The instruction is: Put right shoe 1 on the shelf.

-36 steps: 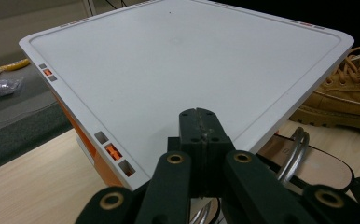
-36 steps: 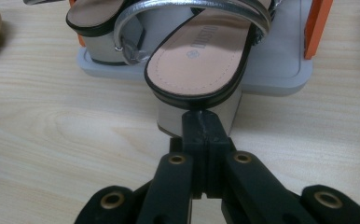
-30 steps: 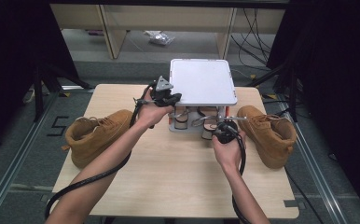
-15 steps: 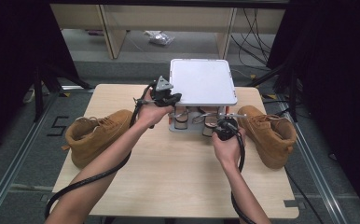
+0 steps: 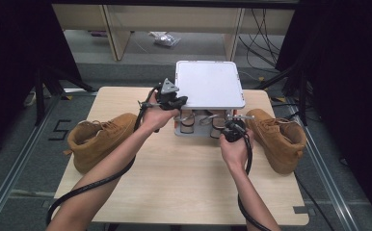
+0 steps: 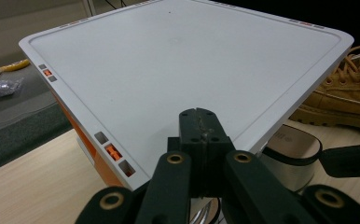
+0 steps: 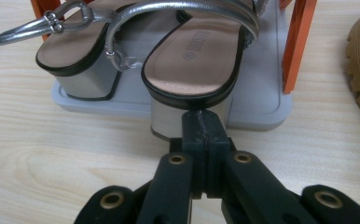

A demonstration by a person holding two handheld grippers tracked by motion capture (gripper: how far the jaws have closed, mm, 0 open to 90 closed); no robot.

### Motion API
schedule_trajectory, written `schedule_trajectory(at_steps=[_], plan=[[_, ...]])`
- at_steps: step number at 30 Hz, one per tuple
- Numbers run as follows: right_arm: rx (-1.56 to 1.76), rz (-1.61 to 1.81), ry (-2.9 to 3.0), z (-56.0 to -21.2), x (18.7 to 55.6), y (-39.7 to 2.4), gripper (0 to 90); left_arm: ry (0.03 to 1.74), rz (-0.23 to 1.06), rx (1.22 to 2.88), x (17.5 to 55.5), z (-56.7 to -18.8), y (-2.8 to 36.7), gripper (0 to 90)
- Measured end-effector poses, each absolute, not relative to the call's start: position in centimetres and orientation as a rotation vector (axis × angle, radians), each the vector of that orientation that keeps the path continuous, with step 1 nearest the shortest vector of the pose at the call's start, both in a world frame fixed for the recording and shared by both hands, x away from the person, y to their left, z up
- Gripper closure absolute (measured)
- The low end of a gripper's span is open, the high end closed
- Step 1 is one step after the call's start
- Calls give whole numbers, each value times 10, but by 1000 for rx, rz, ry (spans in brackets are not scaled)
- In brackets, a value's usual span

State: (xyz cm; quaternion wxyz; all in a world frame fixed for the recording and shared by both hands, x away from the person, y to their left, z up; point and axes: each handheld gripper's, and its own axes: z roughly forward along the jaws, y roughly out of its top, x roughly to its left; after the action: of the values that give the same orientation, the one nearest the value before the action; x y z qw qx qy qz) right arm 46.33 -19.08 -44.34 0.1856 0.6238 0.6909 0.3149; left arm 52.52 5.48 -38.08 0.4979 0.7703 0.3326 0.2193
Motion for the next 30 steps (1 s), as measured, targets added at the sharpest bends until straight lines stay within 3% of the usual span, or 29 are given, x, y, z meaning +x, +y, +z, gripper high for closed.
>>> schedule_trajectory(at_steps=[30], plan=[[1712,847,1911,-458,485,-190,900,805,529,1868,525,-380,55,900]])
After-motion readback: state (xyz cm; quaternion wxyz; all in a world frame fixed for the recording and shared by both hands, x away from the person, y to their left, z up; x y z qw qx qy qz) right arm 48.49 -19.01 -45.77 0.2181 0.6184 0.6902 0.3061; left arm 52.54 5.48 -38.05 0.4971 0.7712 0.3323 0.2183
